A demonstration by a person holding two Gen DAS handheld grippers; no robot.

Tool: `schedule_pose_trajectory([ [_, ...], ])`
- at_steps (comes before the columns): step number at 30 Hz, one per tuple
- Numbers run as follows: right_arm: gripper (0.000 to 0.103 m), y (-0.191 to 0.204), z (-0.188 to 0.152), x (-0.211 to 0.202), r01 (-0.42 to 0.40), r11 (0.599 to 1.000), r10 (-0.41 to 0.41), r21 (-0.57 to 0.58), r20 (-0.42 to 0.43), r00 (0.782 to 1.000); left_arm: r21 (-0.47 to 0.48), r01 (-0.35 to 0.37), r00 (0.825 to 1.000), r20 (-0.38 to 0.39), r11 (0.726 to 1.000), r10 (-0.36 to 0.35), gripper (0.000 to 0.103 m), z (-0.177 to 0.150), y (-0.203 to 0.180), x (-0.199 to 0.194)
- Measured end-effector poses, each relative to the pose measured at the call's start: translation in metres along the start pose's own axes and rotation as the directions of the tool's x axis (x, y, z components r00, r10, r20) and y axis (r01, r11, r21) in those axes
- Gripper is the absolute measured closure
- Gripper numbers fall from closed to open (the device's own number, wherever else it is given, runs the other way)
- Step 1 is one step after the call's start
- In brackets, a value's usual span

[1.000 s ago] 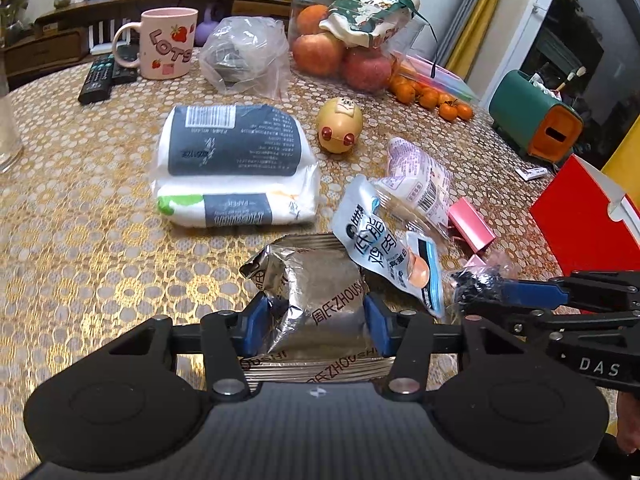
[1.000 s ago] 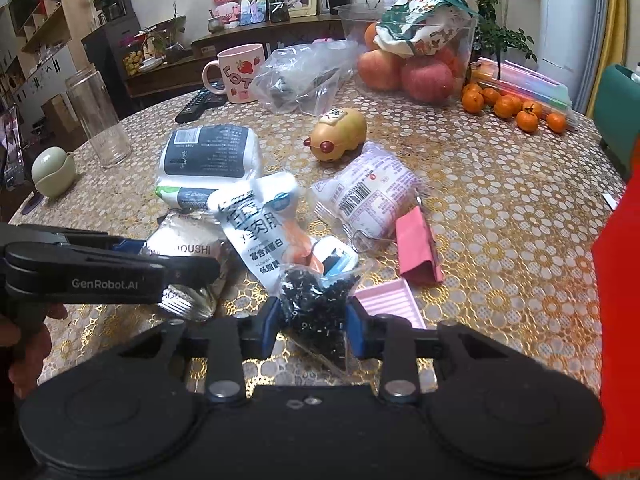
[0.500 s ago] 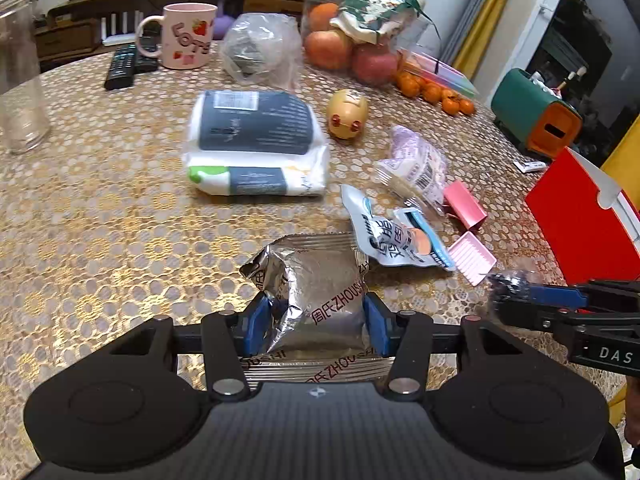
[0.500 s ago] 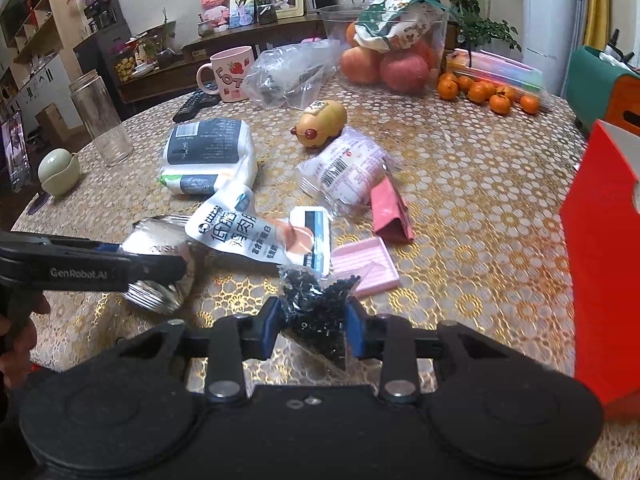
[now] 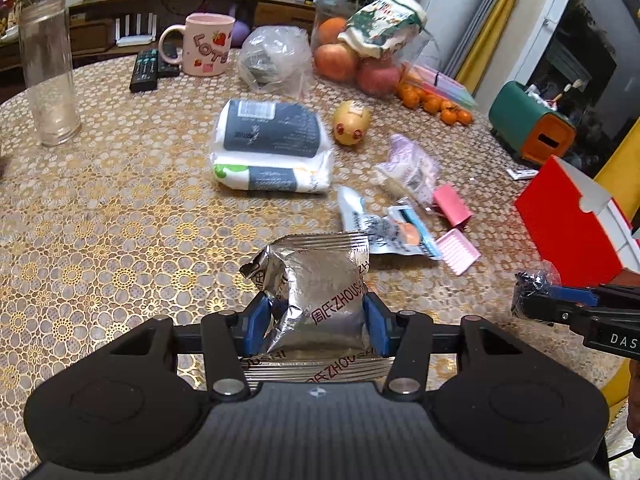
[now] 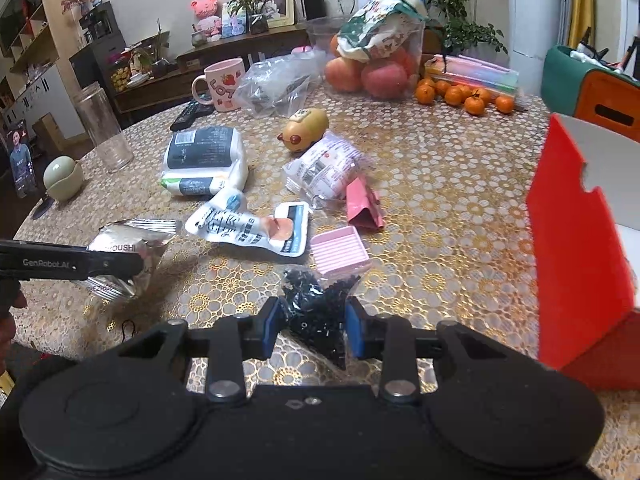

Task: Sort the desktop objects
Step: 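Carry the silver bag and bead bag with both tools into the red box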

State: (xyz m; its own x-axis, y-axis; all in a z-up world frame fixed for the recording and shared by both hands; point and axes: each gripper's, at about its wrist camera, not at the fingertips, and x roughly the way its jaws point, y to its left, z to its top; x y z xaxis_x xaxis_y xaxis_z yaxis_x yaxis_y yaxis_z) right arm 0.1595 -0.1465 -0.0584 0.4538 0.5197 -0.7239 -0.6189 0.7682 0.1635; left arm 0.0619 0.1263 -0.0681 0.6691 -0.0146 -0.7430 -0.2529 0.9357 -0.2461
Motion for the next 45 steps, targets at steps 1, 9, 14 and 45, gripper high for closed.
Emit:
schedule_pose_trajectory([
  [1,0.070,-0.002,-0.001,-0.004,0.001,1.000,-0.001,0.003,0.004,1.000,0.001,0.004,1.000,0.004,1.000,-0.004,0.054,0.000,-0.003,-0.003],
  [9,0.070,-0.015,-0.003,-0.037,-0.004,1.000,0.003,0.030,0.044,0.999,0.030,0.047,0.999,0.022,0.998,-0.048,0.054,0.002,-0.033,-0.021],
  [14,0.070,-0.026,0.000,-0.062,-0.001,0.999,-0.002,0.045,0.081,0.997,0.069,0.080,0.996,0.034,0.994,-0.083,0.054,0.005,-0.060,-0.028],
  [45,0.070,-0.162,0.005,-0.138,0.157,0.967,-0.192,0.202,0.171,0.966,0.355,0.294,0.953,-0.038,0.888,-0.300,0.054,0.055,-0.275,0.020],
])
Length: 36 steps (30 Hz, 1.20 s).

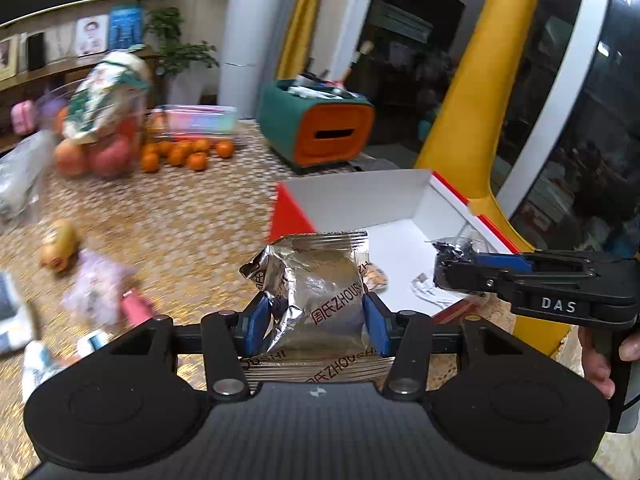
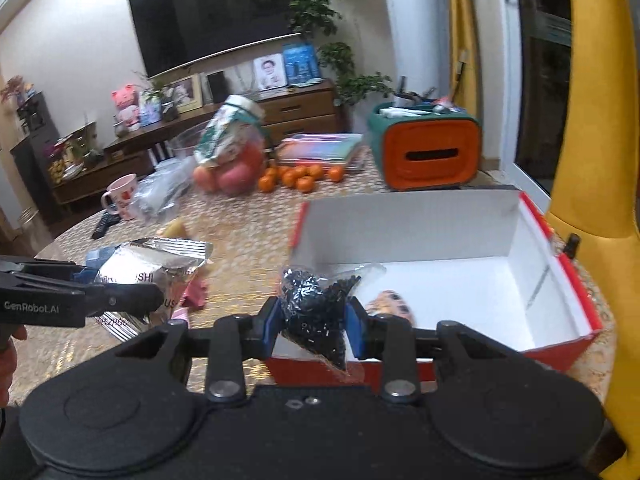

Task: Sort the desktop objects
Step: 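Carry the silver bag and bead bag with both tools into the red box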

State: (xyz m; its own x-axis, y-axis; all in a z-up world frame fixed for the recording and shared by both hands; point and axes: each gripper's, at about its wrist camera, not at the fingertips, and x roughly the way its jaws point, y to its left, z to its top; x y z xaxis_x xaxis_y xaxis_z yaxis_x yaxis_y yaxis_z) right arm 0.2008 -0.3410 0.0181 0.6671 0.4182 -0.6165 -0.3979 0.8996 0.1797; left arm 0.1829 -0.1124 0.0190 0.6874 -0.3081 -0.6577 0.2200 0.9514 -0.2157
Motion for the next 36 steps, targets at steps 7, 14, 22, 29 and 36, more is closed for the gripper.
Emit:
schedule_pose_trajectory([
  [7,0.070,-0.044,0.005,0.004,0.083,0.996,-0.083,0.039,0.009,0.996,0.074,0.020,0.999,-0.050,0.997,-0.017,0.054,0.022,-0.037,0.044],
  [14,0.070,-0.076,0.007,0.023,0.152,0.988,-0.151,0.038,-0.023,0.988,0.143,0.033,0.993,-0.117,0.989,-0.017,0.054,0.030,-0.069,0.093],
  [22,0.070,-0.105,0.011,0.053,0.185,0.981,-0.180,0.065,-0.080,0.980,0.158,0.010,0.982,-0.189,0.987,0.020,0.054,0.038,-0.082,0.139],
  [29,0.070,-0.117,0.012,0.085,0.185,0.981,-0.175,0.052,-0.156,0.972,0.192,-0.015,0.970,-0.234,0.981,0.061,0.053,0.033,-0.085,0.166],
  [36,0.070,-0.114,0.006,0.097,0.188,0.982,-0.180,0.023,-0.189,0.965,0.272,-0.007,0.967,-0.244,0.962,0.076,0.053,0.026,-0.095,0.174],
])
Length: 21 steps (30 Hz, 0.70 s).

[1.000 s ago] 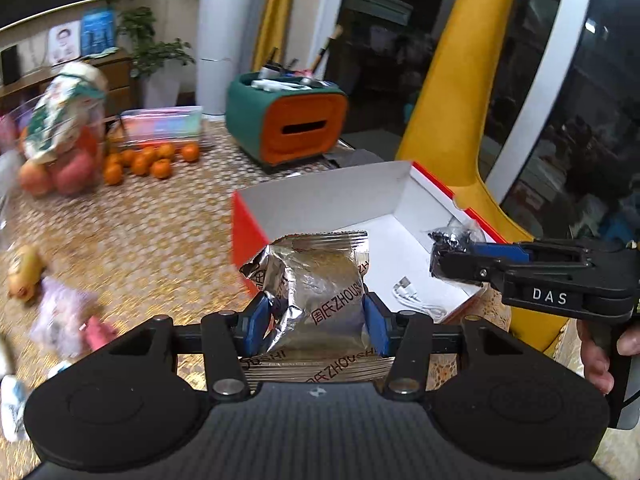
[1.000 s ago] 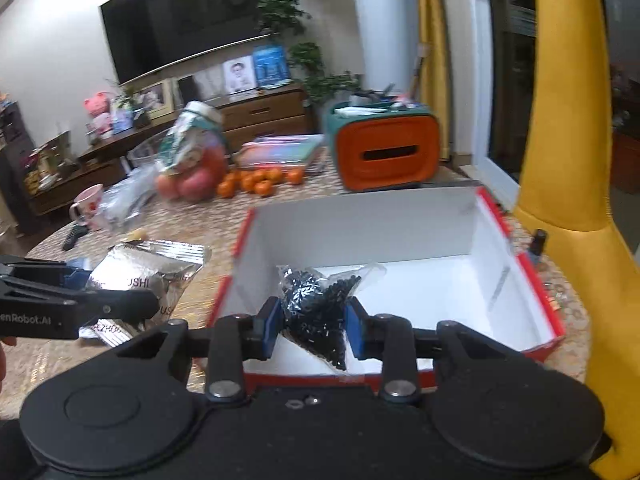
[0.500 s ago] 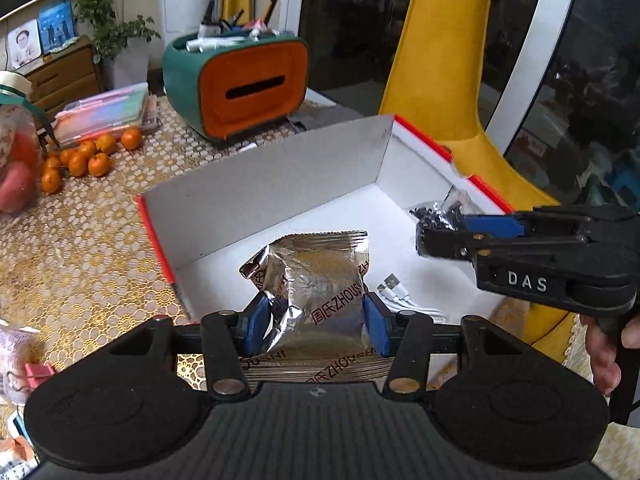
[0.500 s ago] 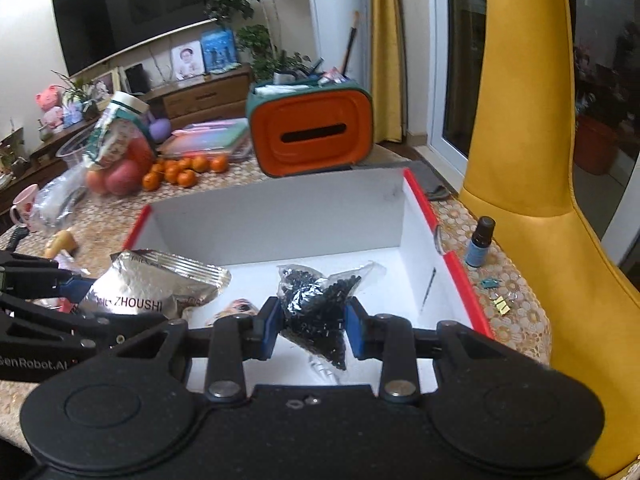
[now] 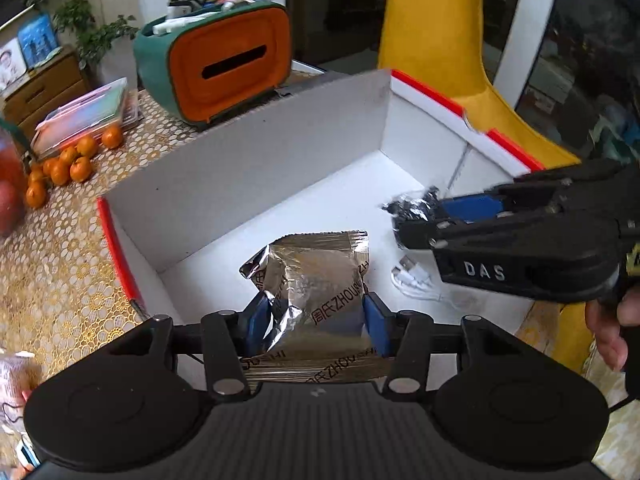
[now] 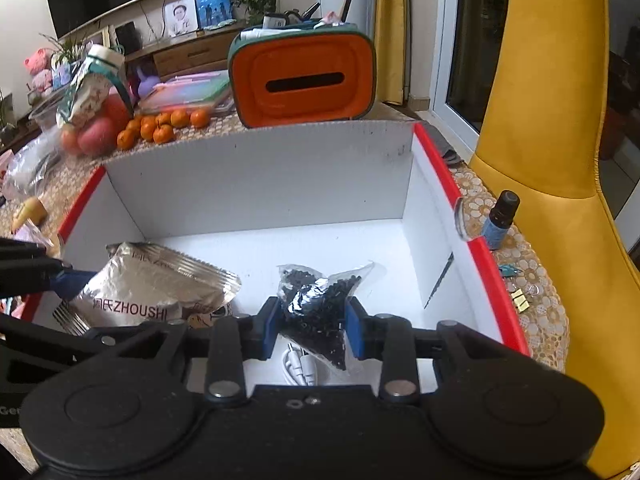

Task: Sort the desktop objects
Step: 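Carry the silver bag and bead bag with both tools into the red box, then open the left tool releasing the silver bag while the right tool releases the bead bag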

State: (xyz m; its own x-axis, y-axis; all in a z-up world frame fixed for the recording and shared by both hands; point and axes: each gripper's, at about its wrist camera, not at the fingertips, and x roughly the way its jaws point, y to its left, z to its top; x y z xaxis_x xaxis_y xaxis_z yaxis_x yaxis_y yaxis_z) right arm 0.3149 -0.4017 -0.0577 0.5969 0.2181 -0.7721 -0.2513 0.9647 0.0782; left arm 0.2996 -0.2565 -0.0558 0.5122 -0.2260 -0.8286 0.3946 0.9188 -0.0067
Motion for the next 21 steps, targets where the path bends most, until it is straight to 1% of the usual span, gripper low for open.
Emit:
schedule_pose_trajectory([
  [4,0.070,-0.002,-0.001,0.006,-0.001,1.000,0.002,0.007,-0.023,1.000,-0.031,0.034,0.999,-0.034,0.999,-0.035,0.053,-0.001,0.000,0.009],
  [11,0.069,-0.007,-0.003,0.010,0.000,1.000,0.001,0.024,-0.048,0.999,-0.039,0.043,0.997,-0.062,0.998,-0.046,0.053,0.001,0.000,0.017],
  [19,0.066,-0.009,-0.007,0.014,0.002,0.999,0.000,0.033,-0.064,0.998,-0.049,0.042,0.998,-0.034,0.998,-0.044,0.053,0.000,0.001,0.015],
  [21,0.064,-0.009,-0.008,0.013,0.006,0.999,-0.003,0.038,-0.064,0.998,-0.069,0.060,0.998,-0.018,0.996,-0.061,0.047,0.000,0.002,0.011],
])
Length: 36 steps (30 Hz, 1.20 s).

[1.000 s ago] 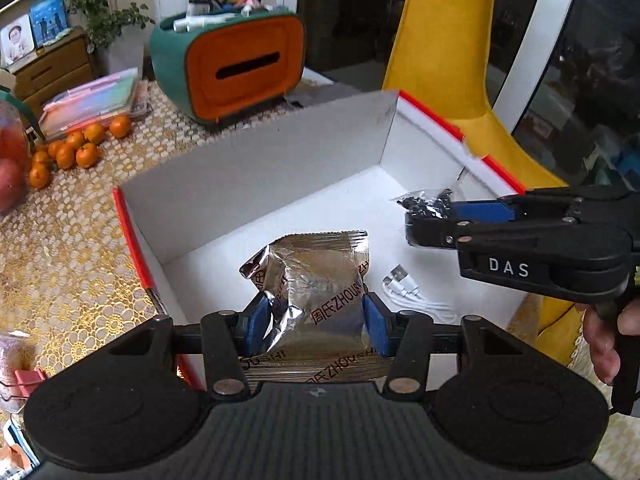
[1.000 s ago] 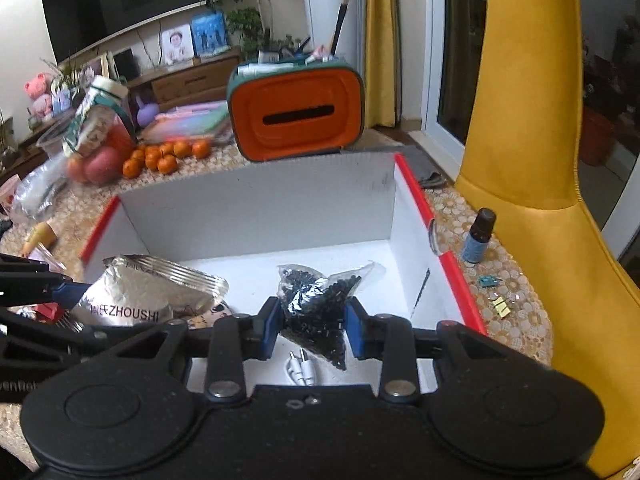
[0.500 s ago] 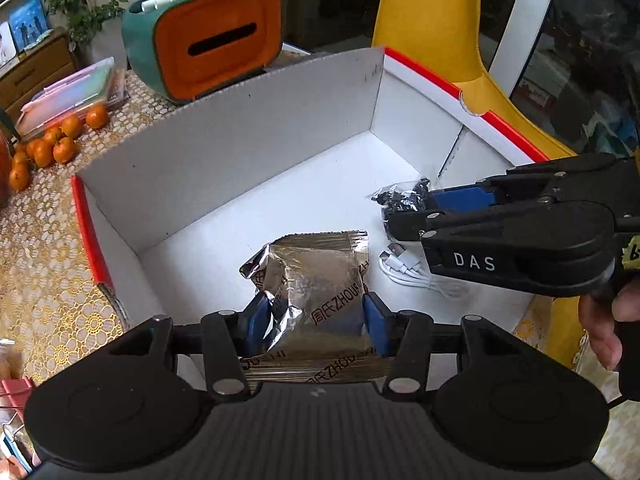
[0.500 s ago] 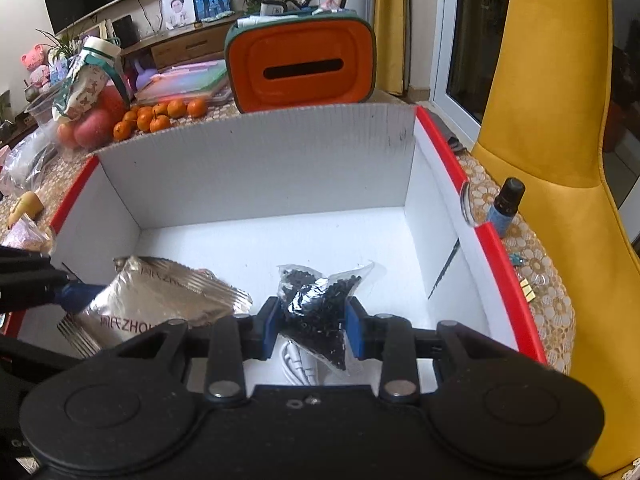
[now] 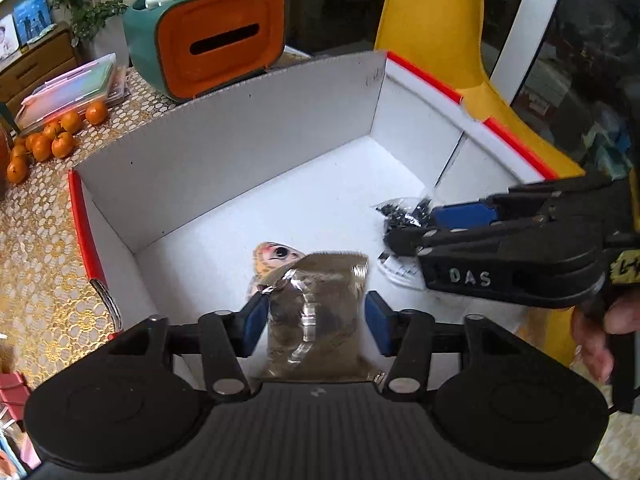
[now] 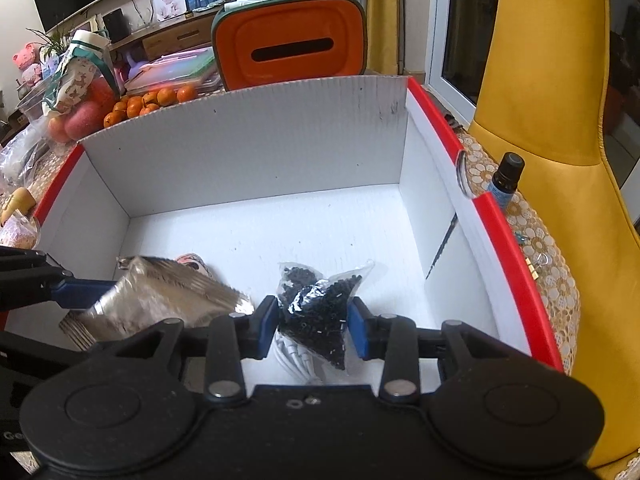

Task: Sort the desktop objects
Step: 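Open the left tool releasing the silver bag while the right tool releases the bead bag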

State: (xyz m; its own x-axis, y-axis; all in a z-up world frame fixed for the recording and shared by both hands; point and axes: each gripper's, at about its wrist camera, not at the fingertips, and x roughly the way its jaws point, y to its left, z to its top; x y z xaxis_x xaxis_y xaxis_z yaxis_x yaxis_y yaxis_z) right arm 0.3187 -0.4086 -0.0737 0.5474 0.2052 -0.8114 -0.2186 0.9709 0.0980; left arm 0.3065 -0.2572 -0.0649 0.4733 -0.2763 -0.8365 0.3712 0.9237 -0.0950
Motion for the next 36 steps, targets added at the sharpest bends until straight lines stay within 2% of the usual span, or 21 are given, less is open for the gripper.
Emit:
schedule_pose_trajectory([
  [2,0.056,-0.001,-0.001,-0.002,0.000,1.000,0.000,0.012,0.003,1.000,-0.009,0.009,1.000,0.016,1.000,-0.009,0.044,0.000,0.000,-0.004],
  [6,0.055,-0.003,-0.001,-0.005,0.001,1.000,-0.001,0.021,0.009,1.000,0.008,0.015,0.999,0.031,1.000,-0.015,0.039,-0.004,-0.003,-0.011],
  [9,0.044,-0.002,0.000,-0.008,0.001,1.000,-0.002,0.023,0.018,1.000,0.020,0.015,0.999,0.038,1.000,-0.015,0.039,-0.007,-0.006,-0.017],
  [19,0.039,0.004,-0.002,-0.023,0.004,1.000,-0.005,0.014,0.038,0.999,-0.008,0.020,0.996,0.088,1.000,-0.019,0.038,-0.012,-0.004,-0.042],
  [23,0.031,0.004,-0.001,-0.032,0.006,1.000,-0.008,0.022,0.059,0.998,-0.015,0.022,0.994,0.103,1.000,-0.021,0.038,-0.016,-0.002,-0.053],
  [28,0.027,0.008,-0.002,-0.044,-0.006,1.000,0.004,0.026,0.081,0.997,-0.031,0.028,0.993,0.119,0.999,-0.024,0.038,-0.021,0.002,-0.065],
  [29,0.026,0.009,-0.003,-0.046,-0.008,1.000,0.006,0.024,0.086,0.996,-0.034,0.028,0.992,0.123,0.999,-0.024,0.037,-0.022,0.003,-0.067],
  [31,0.024,0.011,-0.004,-0.051,-0.012,1.000,0.010,0.022,0.093,0.996,-0.038,0.030,0.991,0.133,0.999,-0.025,0.028,-0.025,0.004,-0.072],
  [35,0.020,0.013,-0.008,-0.061,-0.012,0.999,0.008,0.030,0.109,0.994,-0.038,0.037,0.988,0.149,0.999,-0.031,0.028,-0.033,0.007,-0.082],
  [36,0.020,0.014,-0.009,-0.064,-0.014,0.999,0.011,0.033,0.113,0.994,-0.040,0.038,0.988,0.153,0.999,-0.031,0.025,-0.035,0.007,-0.084],
])
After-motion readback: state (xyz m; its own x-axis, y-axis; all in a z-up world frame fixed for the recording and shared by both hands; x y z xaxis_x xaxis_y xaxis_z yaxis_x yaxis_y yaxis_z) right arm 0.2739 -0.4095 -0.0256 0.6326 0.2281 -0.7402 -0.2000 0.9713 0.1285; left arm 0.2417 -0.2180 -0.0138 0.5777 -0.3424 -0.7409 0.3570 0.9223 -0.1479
